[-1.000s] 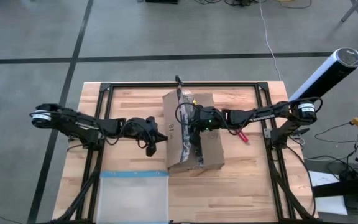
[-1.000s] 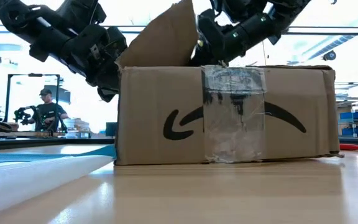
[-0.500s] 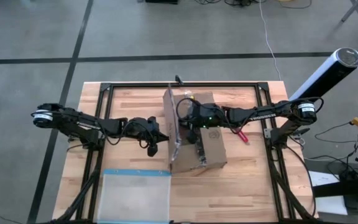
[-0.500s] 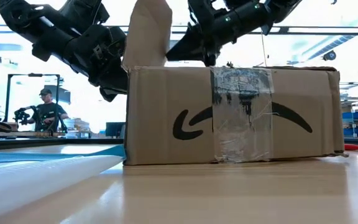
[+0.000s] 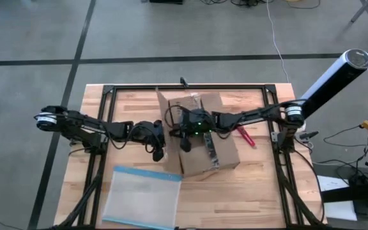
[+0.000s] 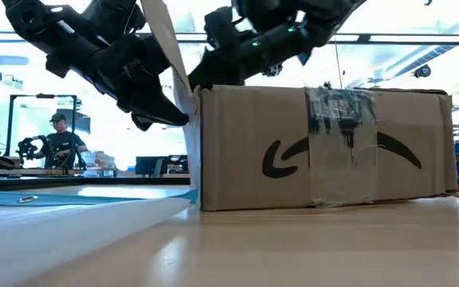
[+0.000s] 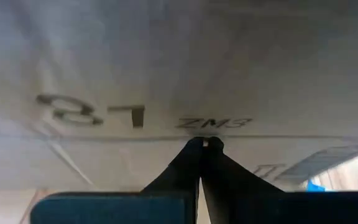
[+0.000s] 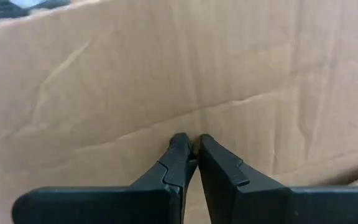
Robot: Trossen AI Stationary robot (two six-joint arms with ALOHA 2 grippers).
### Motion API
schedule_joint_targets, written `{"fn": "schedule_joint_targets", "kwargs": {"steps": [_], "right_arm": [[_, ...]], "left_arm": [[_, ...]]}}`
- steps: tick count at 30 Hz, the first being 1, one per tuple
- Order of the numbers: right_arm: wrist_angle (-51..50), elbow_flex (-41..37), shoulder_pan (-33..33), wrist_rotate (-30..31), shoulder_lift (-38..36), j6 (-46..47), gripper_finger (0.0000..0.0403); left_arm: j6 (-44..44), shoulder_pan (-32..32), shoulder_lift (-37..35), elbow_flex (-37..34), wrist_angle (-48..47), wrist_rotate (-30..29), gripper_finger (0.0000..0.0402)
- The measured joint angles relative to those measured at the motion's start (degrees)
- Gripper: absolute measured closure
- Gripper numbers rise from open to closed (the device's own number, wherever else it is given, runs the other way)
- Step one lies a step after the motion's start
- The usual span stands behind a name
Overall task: Unpack boxes
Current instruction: Break down the box using the red cutter
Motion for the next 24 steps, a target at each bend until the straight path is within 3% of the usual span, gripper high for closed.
{"fn": "schedule_joint_targets", "kwargs": {"steps": [9, 24], "right_arm": [[-3.0, 4.1, -0.1, -1.0, 3.7, -0.8, 0.038], [-4.6, 3.9, 0.1, -1.3, 4.2, -1.2, 0.038]], "left_arm": [[0.3, 0.0, -2.5, 0.2, -6.6, -0.4, 0.0402], [-4.2, -0.1, -17.1, 0.4, -16.3, -8.9, 0.0402]]}}
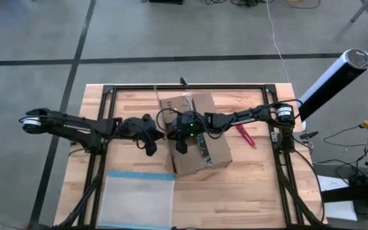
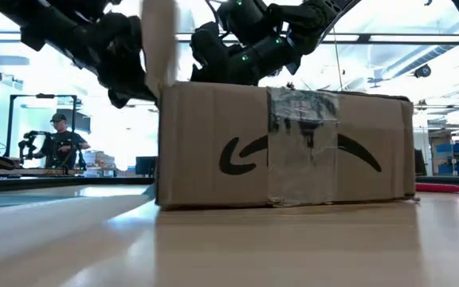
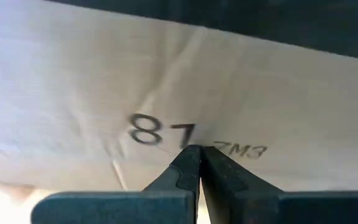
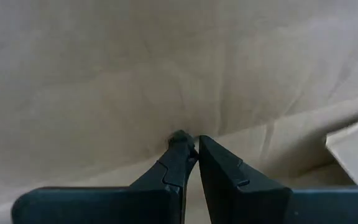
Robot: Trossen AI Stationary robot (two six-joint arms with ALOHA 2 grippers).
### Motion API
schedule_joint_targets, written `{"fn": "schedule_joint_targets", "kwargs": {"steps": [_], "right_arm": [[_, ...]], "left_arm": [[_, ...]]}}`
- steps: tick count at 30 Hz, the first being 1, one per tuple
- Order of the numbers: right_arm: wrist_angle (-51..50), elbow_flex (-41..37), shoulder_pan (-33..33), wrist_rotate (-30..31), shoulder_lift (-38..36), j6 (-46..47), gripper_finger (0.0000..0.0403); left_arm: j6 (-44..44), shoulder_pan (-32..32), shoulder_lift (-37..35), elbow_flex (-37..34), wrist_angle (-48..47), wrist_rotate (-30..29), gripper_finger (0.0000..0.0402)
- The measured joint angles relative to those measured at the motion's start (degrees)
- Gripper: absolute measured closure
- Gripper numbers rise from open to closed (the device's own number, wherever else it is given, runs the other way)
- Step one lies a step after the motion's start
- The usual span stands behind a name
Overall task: Unpack boxes
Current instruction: Break down the box using the red cutter
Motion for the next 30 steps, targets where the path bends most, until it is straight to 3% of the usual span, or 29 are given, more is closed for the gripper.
{"fn": "schedule_joint_targets", "kwargs": {"steps": [13, 21, 30], "right_arm": [[0.2, 0.0, 0.0, 0.0, 0.0, -0.7, 0.038], [1.4, 0.0, 0.1, 0.1, -0.1, -1.3, 0.038], [5.4, 0.0, 1.0, 0.1, -0.1, -2.7, 0.038]], "left_arm": [[0.1, -1.1, -6.1, 0.1, 0.6, -2.5, 0.0402], [3.3, -1.7, -10.5, 0.1, 3.1, -7.1, 0.0402], [9.1, -1.7, -11.0, 0.1, 8.2, -8.1, 0.0402]]}}
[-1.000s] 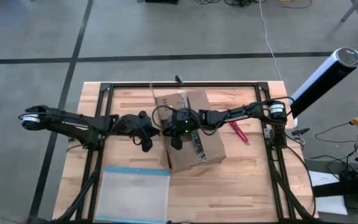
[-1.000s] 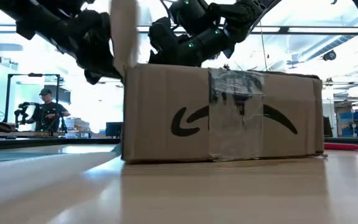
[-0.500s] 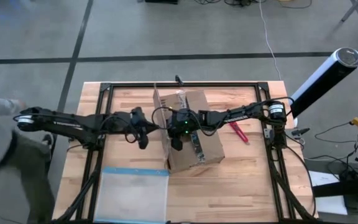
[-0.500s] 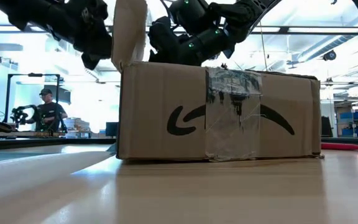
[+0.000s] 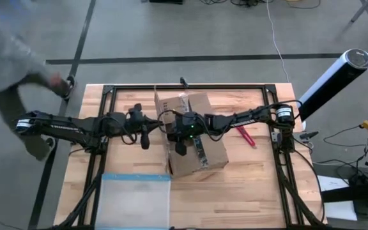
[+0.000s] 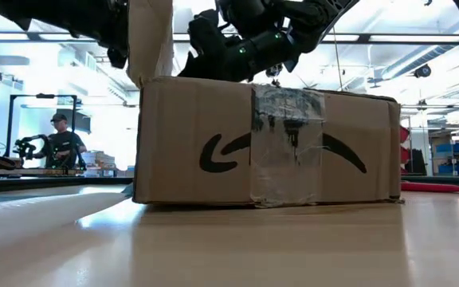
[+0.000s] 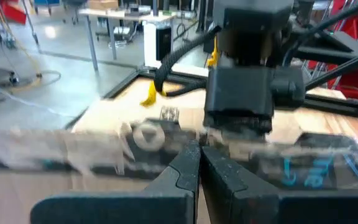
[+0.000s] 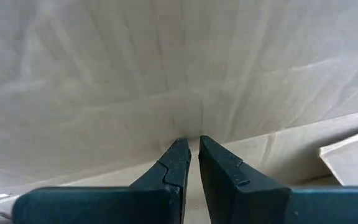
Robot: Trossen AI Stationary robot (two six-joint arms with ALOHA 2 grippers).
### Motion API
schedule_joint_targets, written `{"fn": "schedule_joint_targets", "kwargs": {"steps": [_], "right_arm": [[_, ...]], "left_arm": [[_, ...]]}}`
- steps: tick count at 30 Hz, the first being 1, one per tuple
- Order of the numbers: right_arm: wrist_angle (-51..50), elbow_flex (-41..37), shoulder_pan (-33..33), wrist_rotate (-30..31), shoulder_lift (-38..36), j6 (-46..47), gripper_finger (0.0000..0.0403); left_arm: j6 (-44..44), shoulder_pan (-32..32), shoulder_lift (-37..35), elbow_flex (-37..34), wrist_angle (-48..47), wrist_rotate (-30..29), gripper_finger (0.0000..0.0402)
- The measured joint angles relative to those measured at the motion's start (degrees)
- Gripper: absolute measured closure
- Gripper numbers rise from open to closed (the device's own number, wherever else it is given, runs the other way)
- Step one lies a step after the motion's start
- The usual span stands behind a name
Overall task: Unpack boxes
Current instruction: Break down the box using the red cutter
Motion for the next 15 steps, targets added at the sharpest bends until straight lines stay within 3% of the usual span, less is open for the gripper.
{"fn": "schedule_joint_targets", "kwargs": {"steps": [6, 15], "right_arm": [[0.4, 0.0, 0.2, 0.0, -0.1, -0.2, 0.038], [5.2, 0.0, 0.5, -0.2, -0.1, 0.3, 0.038]], "left_arm": [[2.4, 0.0, -1.5, 0.1, 4.0, 0.0, 0.0396], [2.4, 0.0, 0.7, 3.2, 0.2, 0.0, 0.0371]]}}
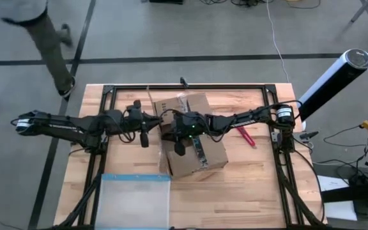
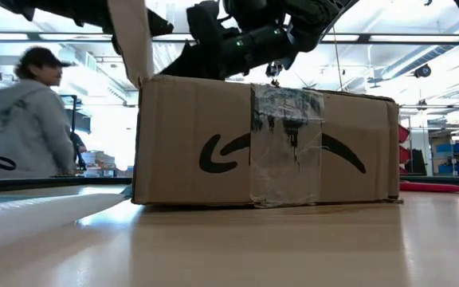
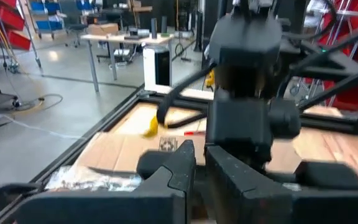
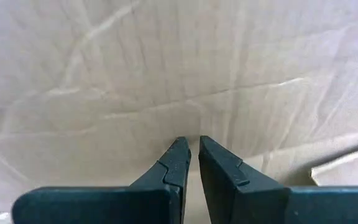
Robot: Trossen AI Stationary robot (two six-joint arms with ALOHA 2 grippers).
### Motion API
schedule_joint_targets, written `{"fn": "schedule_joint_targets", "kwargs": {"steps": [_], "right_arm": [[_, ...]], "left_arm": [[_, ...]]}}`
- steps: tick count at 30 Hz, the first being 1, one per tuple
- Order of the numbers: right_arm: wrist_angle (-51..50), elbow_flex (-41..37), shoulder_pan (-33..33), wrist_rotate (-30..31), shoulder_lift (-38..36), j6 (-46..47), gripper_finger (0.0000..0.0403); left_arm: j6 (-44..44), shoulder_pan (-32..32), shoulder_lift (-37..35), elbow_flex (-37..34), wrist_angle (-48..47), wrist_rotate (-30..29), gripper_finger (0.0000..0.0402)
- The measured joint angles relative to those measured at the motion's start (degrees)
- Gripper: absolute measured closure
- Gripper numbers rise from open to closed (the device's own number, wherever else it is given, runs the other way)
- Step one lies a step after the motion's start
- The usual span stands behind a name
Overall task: Unpack boxes
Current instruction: Break down the box using the red cutter
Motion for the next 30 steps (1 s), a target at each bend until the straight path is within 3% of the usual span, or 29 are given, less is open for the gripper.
{"fn": "schedule_joint_targets", "kwargs": {"steps": [9, 22, 30], "right_arm": [[0.2, 0.0, 0.8, -0.3, -0.1, -0.4, 0.038], [-1.9, 0.0, 0.8, -0.2, -0.1, -1.0, 0.038], [-2.8, 0.0, 0.7, 0.2, -0.1, -1.3, 0.038]], "left_arm": [[-1.3, 0.0, 2.7, 2.4, -6.8, 0.1, 0.0354], [-8.7, -0.1, 1.4, 3.2, -21.1, -0.3, 0.0357], [-11.6, -0.2, 1.5, 1.8, -23.6, 0.0, 0.0357]]}}
